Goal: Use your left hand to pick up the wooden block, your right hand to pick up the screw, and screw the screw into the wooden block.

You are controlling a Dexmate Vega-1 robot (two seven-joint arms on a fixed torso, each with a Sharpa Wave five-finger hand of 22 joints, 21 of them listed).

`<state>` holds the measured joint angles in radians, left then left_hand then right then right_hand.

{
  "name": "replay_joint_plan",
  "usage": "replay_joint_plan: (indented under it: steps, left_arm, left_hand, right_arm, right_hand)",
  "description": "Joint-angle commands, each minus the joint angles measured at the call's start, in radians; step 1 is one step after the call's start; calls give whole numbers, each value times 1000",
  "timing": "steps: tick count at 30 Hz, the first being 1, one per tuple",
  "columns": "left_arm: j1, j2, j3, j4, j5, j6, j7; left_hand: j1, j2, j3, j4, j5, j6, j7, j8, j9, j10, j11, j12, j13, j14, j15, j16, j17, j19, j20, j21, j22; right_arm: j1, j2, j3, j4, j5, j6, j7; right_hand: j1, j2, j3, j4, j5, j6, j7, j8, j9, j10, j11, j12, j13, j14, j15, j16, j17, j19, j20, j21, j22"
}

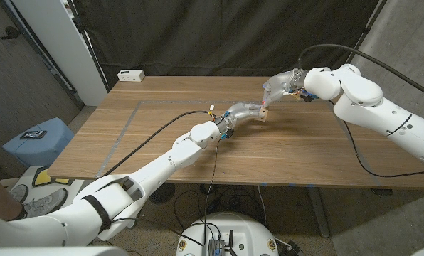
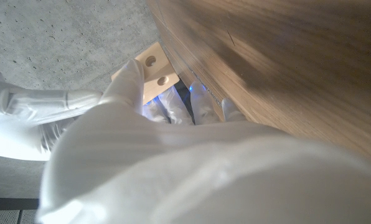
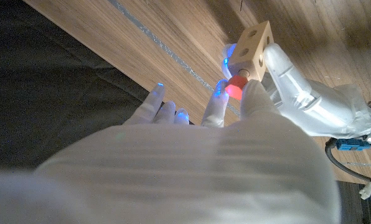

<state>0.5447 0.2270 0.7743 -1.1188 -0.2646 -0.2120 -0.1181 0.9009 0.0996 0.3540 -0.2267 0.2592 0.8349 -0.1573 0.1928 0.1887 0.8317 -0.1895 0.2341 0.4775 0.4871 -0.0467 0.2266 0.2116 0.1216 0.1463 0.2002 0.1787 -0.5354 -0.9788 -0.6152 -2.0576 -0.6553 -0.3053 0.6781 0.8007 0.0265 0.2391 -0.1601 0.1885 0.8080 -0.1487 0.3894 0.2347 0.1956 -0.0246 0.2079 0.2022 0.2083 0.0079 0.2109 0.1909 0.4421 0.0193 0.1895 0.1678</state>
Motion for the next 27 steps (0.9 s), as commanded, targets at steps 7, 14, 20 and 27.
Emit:
replay_joint_plan:
  steps: [7,14,20,27]
  left_arm:
    - [-1,-1,1,0,-1,1,-3]
    - [0,0,1,-1,-2,1,-3]
    - [0,-1,1,0,-2,1,-3]
    - [0,-2,1,1,-3,1,-4]
  left_hand:
    - [-15,23,76,70,10,27,18,5,4,8,-1,4,30,3,-41,9,2,5,0,8,6]
    - [-14,21,75,68,10,29,18,6,4,8,-1,4,30,4,-41,9,2,5,0,8,6]
    - [-14,23,76,69,10,27,20,5,4,9,-1,4,29,3,-40,9,2,5,0,8,6]
    - [-14,21,76,68,10,28,19,5,4,10,-2,4,29,4,-41,9,2,5,-2,8,6]
  right_arm:
    - [-11,4,0,1,-11,-7,-32]
    - [-18,5,-5,-6,-43,-17,-45]
    - [-23,9,-7,-4,-61,-20,-52]
    - [-27,15,-9,-4,-75,-24,-54]
  right_hand:
    - [20,2,8,5,-2,62,16,26,0,50,-10,12,0,37,-23,14,2,44,-13,14,0]
    - [15,2,5,10,-3,111,28,42,-3,83,-16,17,-1,65,-41,21,2,69,-29,16,0]
    - [4,2,-1,17,-4,132,33,48,-6,107,-21,21,-1,83,-53,26,3,85,-37,18,0]
    - [-6,1,-6,22,-3,161,39,55,-9,128,-22,22,-2,100,-67,29,3,99,-44,17,0]
